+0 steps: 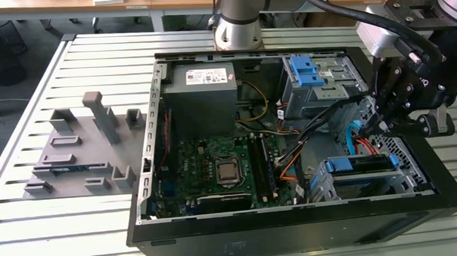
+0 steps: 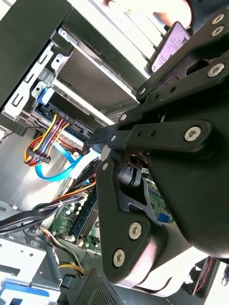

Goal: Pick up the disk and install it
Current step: 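Insert the second disk wire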

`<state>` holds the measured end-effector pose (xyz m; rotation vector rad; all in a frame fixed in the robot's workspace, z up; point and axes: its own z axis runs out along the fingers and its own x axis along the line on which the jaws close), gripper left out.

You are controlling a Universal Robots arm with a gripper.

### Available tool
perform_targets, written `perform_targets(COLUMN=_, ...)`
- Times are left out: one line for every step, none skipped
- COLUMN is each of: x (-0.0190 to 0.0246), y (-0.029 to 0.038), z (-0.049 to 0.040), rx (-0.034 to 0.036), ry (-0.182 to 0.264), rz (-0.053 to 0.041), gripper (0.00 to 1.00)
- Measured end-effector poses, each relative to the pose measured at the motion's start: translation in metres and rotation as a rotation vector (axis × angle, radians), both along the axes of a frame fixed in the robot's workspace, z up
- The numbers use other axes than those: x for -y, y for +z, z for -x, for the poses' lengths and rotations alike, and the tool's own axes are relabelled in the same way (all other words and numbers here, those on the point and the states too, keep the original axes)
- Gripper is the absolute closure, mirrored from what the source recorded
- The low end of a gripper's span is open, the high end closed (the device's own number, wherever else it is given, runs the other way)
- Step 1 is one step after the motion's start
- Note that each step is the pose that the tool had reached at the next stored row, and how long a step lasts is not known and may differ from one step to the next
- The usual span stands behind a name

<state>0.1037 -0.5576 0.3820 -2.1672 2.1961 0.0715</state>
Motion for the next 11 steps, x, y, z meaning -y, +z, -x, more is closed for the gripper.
perform_targets(x=-0.0005, y=-0.0002, z=0.0, rx=0.0, ry=0.0, rz=-0.0024, gripper=0.89)
perform_targets(x=-0.0009, y=-0.0005, z=0.0001, rx=0.0, ry=0.0, rz=-0.0047, gripper=0.89)
perform_targets(x=-0.0011, y=-0.0009, z=0.0001, rx=0.0, ry=0.0, rz=-0.0067, gripper=0.89)
perform_targets(x=-0.0015, y=-0.0014, z=0.0001, rx=0.0, ry=0.0, rz=-0.0079, gripper=0.89)
perform_targets(x=-0.0019, y=-0.002, z=0.0001, rx=0.0, ry=0.0, rz=-0.0086, gripper=0.89)
perform_targets(x=-0.0025, y=-0.0026, z=0.0001, rx=0.0, ry=0.0, rz=-0.0088, gripper=0.89)
perform_targets(x=-0.003, y=-0.0033, z=0.0001, rx=0.0, ry=0.0, rz=-0.009, gripper=0.89)
perform_targets(x=-0.0035, y=-0.0041, z=0.0001, rx=0.0, ry=0.0, rz=-0.0095, gripper=0.89)
perform_targets(x=-0.004, y=-0.0045, z=0.0002, rx=0.0, ry=0.0, rz=-0.0102, gripper=0.89)
perform_targets(x=-0.0042, y=-0.0046, z=0.0002, rx=0.0, ry=0.0, rz=-0.0112, gripper=0.89)
perform_targets(x=-0.0042, y=-0.0044, z=0.0002, rx=0.0, ry=0.0, rz=-0.0131, gripper=0.89)
